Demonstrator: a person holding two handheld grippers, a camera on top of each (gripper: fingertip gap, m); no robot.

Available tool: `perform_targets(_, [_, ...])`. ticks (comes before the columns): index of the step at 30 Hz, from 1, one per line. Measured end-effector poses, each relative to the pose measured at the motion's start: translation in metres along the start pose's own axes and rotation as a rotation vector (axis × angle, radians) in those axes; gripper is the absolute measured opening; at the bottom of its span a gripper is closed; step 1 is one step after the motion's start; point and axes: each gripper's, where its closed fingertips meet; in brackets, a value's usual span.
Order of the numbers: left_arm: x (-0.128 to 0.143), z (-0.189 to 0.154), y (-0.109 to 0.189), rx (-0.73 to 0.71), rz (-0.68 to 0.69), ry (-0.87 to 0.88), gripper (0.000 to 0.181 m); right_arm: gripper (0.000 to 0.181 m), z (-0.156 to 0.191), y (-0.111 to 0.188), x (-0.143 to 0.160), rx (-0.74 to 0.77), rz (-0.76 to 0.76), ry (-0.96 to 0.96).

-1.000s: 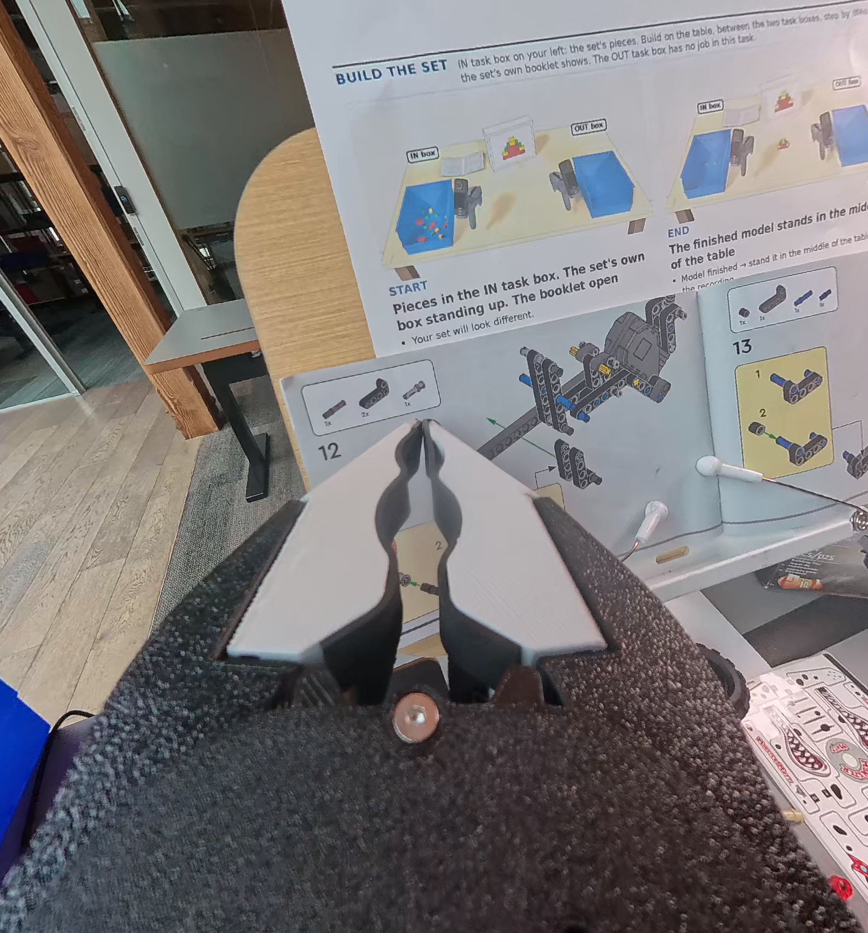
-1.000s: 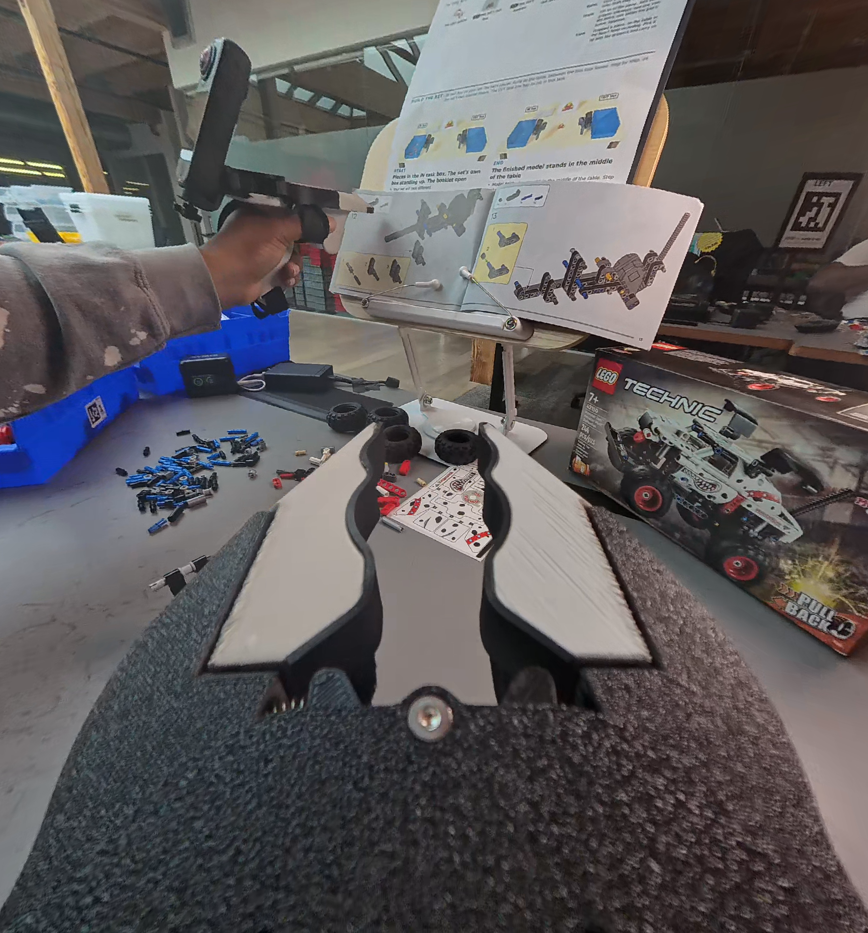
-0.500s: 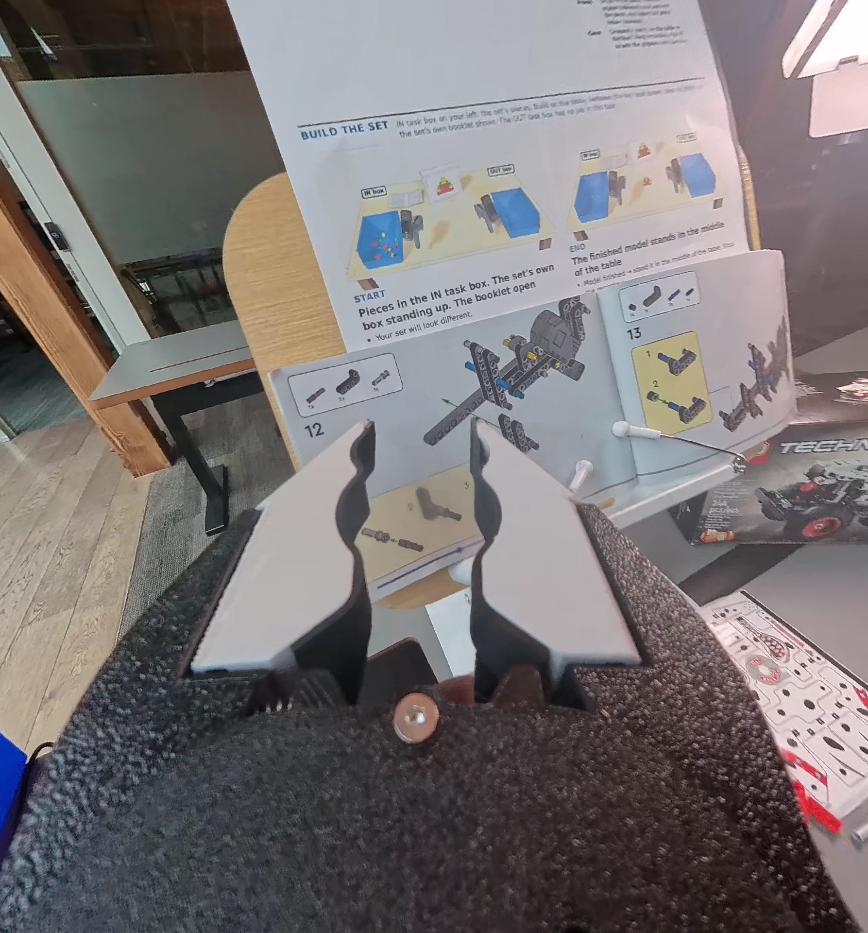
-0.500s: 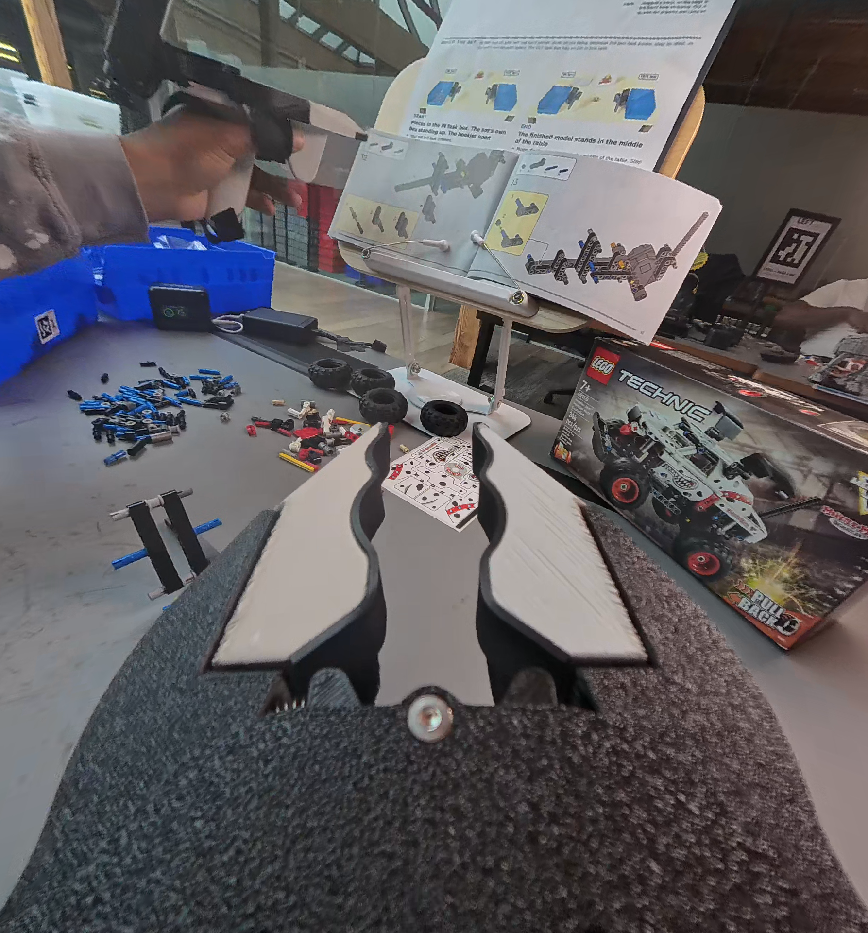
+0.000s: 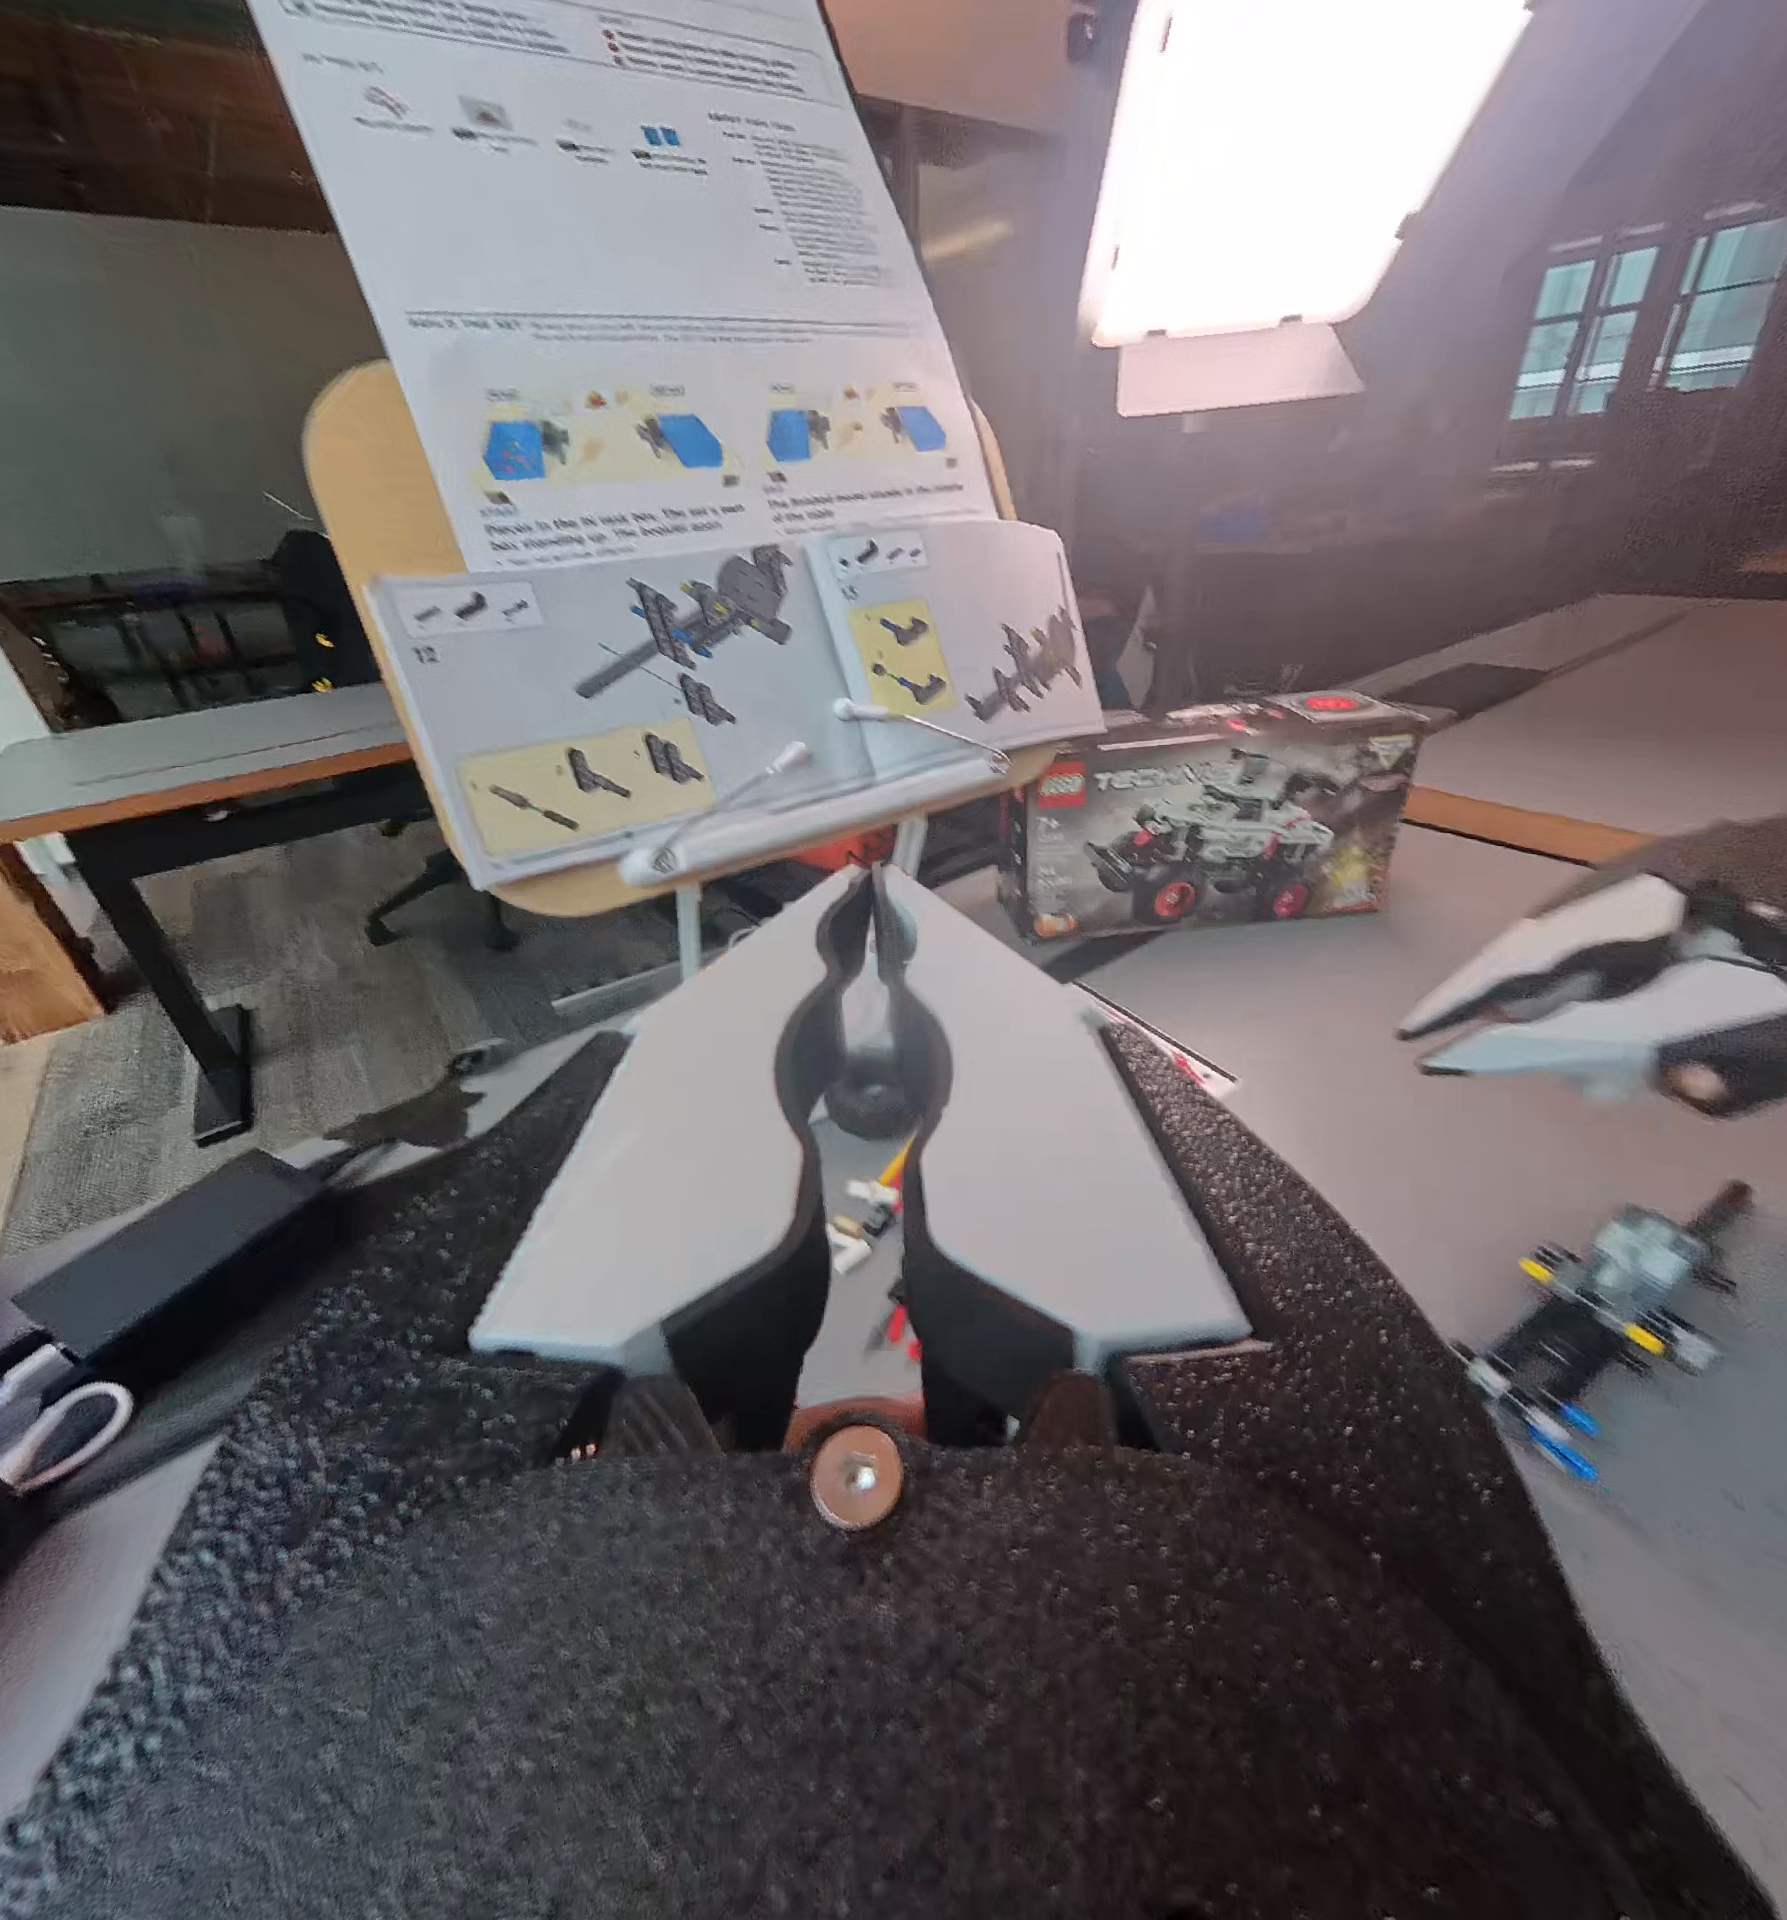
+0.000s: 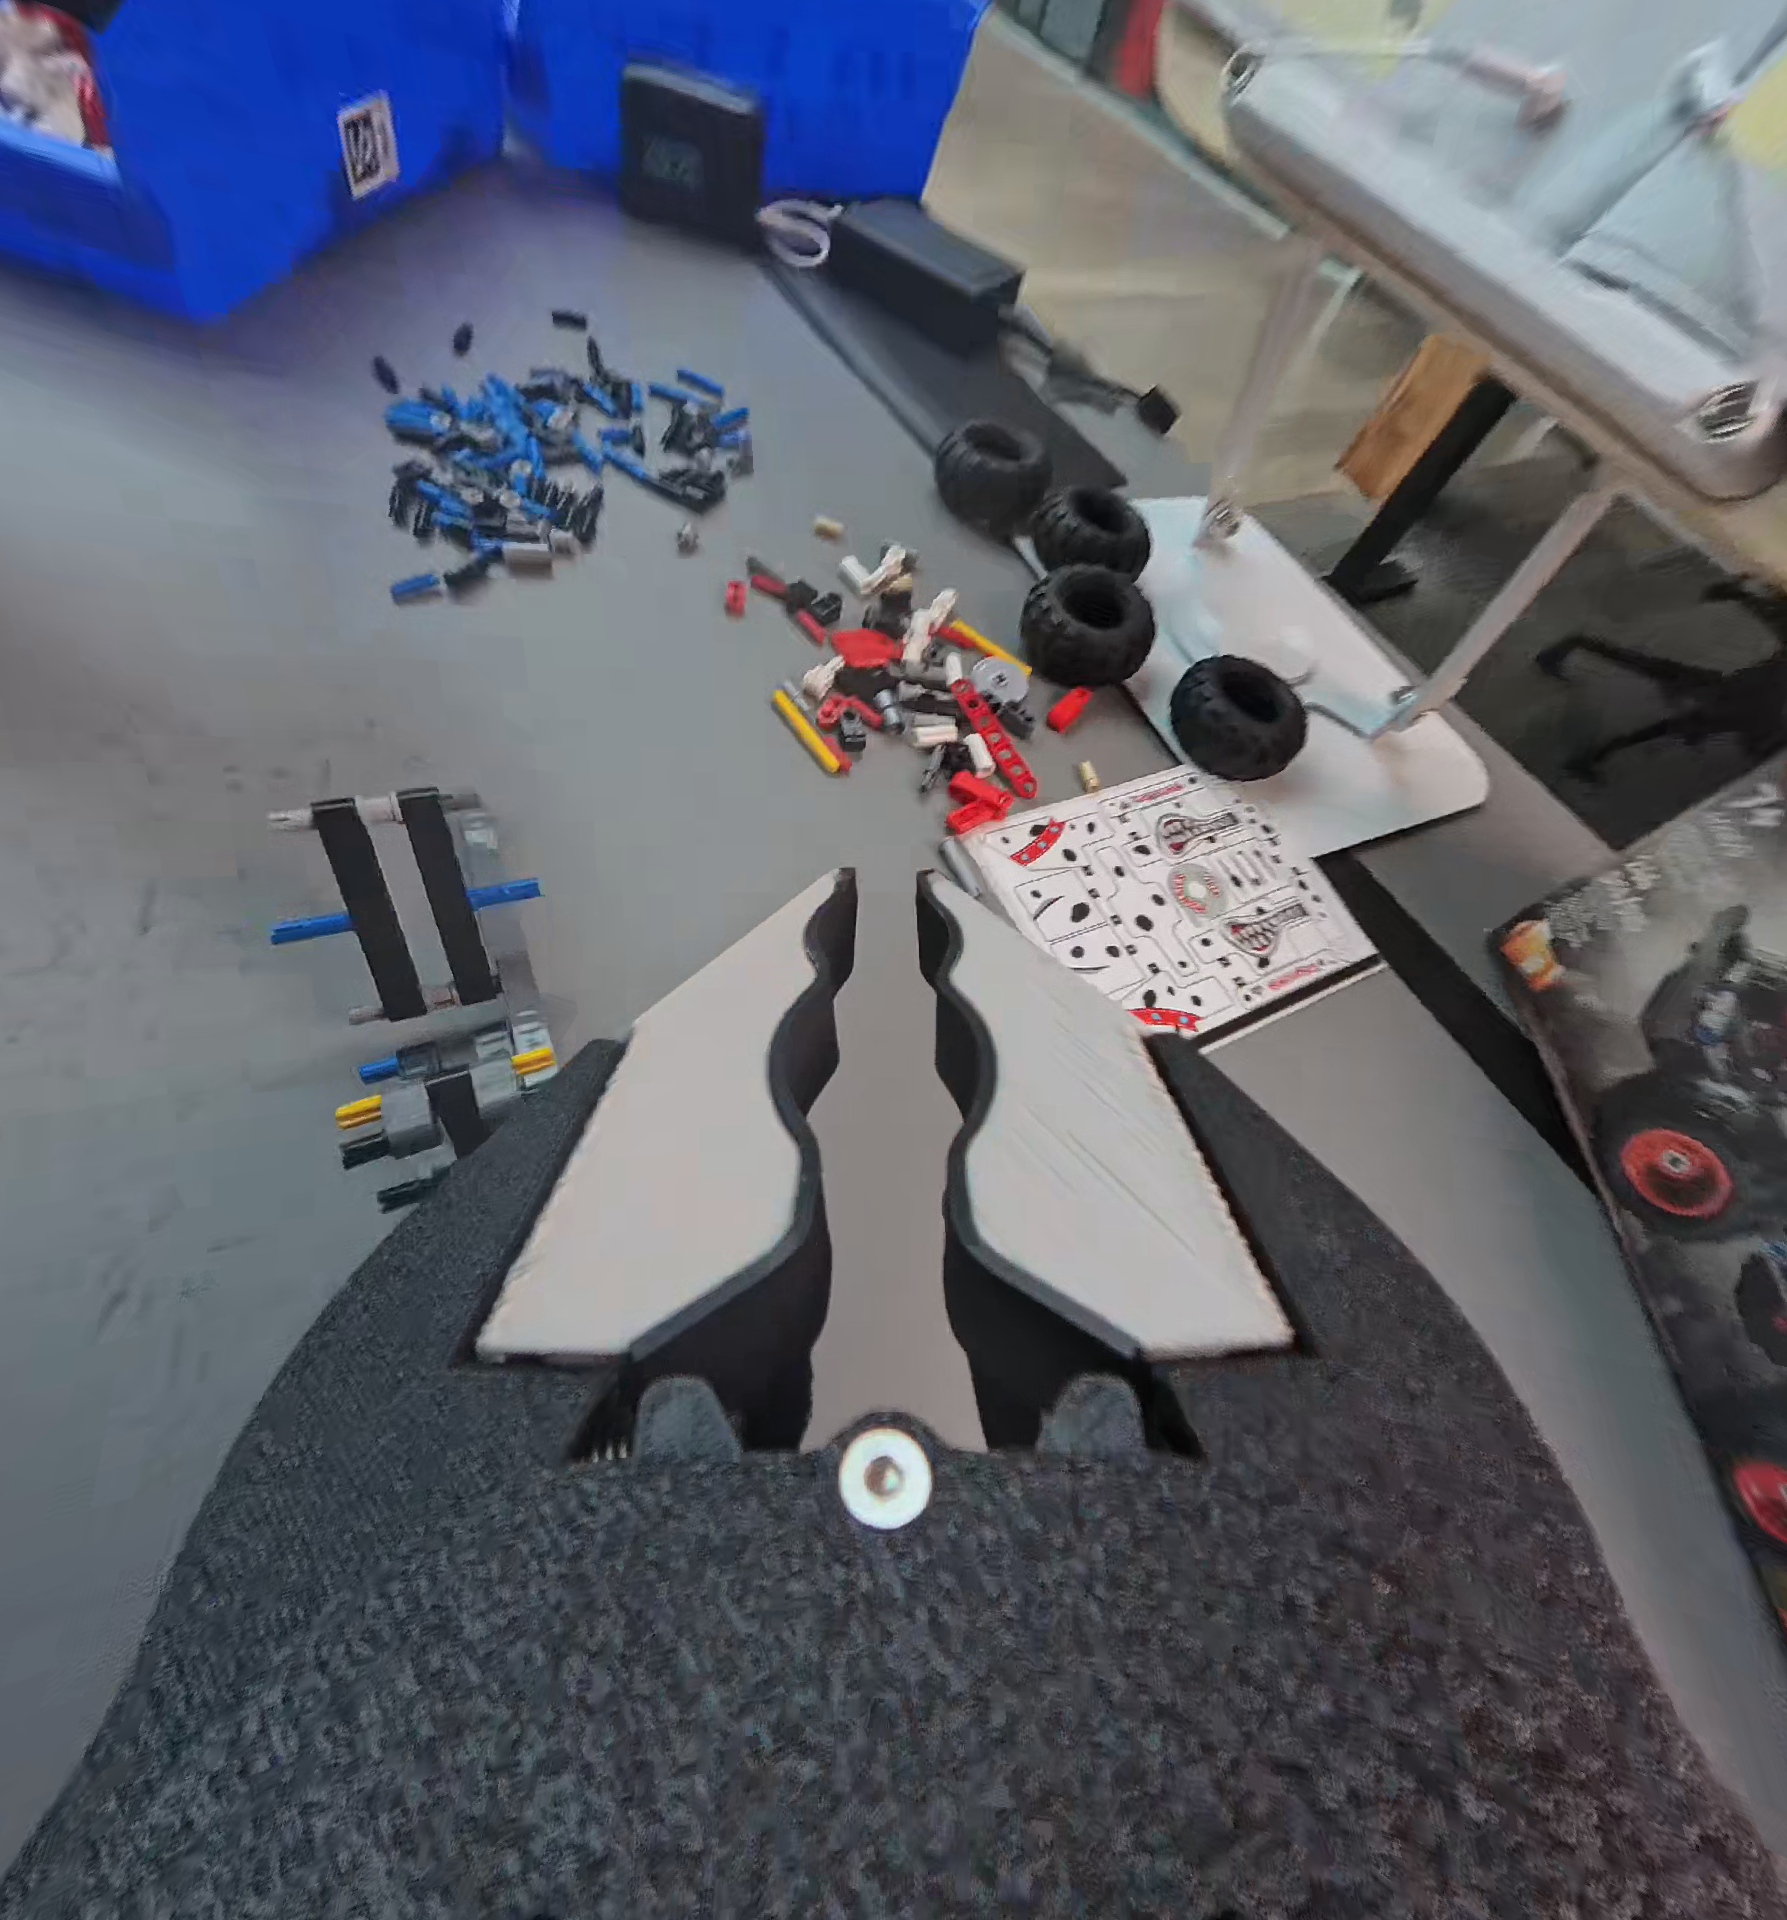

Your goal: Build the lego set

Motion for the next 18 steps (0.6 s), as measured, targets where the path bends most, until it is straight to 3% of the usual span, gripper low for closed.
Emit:
perform_targets(4, [0.038,-0.06,0.019,0.091,0.056,0.103,0.003,0.013,0.002,-0.057,0.025,-0.149,0.148,0.096])
perform_targets(8, [0.078,-0.094,0.036,0.076,0.108,0.167,0.01,0.013,0.004,-0.101,0.024,-0.239,0.214,0.081])
perform_targets(12, [0.113,-0.104,0.041,0.052,0.168,0.147,0.014,0.011,0.023,-0.126,0.026,-0.288,0.309,0.073])
perform_targets(18, [0.117,-0.099,0.04,0.065,0.165,0.17,0.016,0.011,0.024,-0.144,0.036,-0.21,0.406,0.058])
Point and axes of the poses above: each gripper's, where its closed fingertips meet, y back along the fingers, x out of its underside, z = x × y across the jaws, and after that the axes turned 15 degrees about x, right-handed
